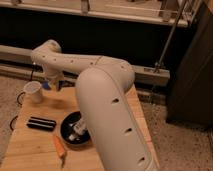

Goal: Place the white sponge in the ceramic cup

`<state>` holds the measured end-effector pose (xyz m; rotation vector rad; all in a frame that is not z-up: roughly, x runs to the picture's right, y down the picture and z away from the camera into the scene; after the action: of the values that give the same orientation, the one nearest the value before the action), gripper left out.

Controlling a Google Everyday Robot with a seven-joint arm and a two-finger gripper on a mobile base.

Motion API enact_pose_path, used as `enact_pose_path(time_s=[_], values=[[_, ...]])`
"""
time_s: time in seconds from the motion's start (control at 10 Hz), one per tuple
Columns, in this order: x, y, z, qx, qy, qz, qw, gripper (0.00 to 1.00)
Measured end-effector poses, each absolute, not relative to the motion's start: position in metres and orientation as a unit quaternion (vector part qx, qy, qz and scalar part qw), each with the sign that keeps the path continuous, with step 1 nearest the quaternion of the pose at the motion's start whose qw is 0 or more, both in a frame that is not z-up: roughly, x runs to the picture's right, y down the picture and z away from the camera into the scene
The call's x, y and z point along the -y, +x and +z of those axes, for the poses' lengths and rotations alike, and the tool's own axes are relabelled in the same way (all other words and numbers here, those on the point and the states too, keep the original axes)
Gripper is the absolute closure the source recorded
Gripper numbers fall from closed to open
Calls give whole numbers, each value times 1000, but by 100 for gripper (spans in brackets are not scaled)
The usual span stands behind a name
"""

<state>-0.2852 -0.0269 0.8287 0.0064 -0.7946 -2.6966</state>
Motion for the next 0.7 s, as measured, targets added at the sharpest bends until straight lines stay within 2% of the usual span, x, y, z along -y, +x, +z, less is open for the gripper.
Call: enact_pose_path(time_s=[0.7], values=[[43,-337,829,275,-16,-956,101,100]])
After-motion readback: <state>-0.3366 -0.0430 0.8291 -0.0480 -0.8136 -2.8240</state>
